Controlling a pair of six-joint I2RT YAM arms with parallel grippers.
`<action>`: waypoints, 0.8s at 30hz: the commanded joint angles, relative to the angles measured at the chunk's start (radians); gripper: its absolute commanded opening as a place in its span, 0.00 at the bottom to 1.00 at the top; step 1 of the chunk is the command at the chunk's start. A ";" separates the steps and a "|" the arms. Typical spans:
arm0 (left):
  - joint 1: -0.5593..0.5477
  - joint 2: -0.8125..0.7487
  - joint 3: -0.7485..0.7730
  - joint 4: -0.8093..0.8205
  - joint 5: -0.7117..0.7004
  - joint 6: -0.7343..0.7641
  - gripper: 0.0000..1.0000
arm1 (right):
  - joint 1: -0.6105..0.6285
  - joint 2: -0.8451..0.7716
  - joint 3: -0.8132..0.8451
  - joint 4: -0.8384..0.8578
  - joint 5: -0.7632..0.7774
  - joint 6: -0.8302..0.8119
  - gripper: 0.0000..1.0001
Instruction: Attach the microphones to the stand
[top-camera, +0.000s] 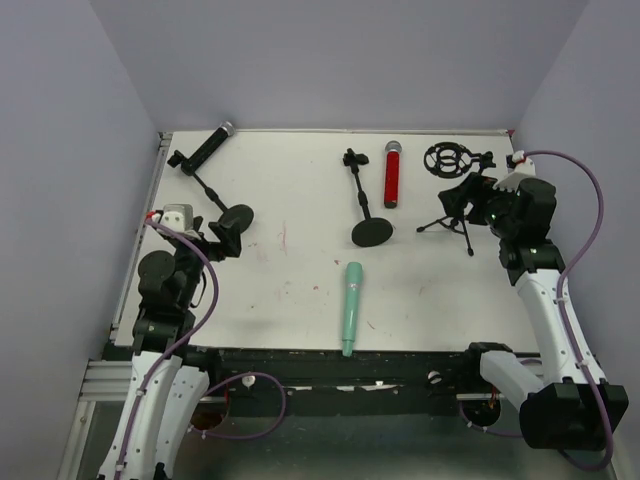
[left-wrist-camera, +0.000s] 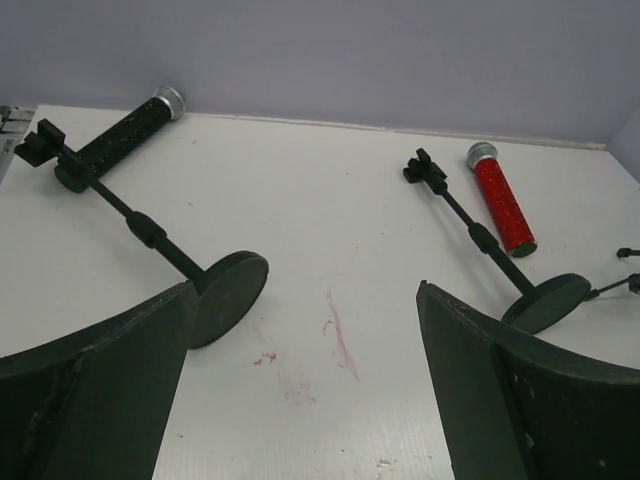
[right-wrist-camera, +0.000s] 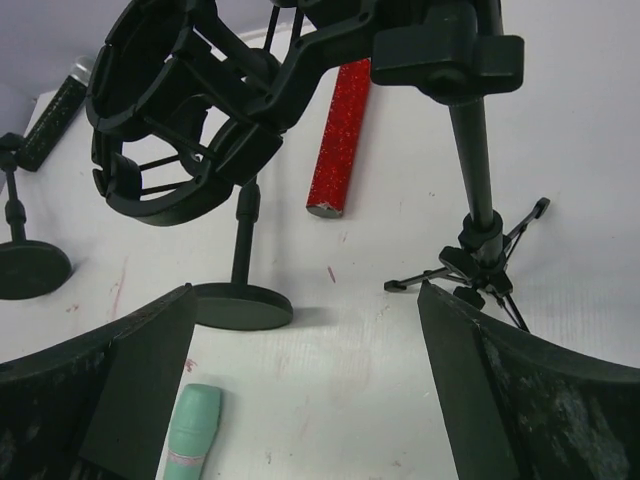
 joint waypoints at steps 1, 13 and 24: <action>-0.003 0.026 0.019 0.028 0.075 -0.048 0.98 | 0.000 0.000 0.042 -0.054 -0.028 0.016 1.00; -0.004 0.087 0.042 -0.013 0.144 -0.122 0.98 | 0.001 0.002 -0.053 -0.062 -0.650 -0.284 1.00; -0.004 0.072 0.052 -0.030 0.156 -0.102 0.99 | 0.001 0.029 0.083 -0.553 -0.601 -1.008 1.00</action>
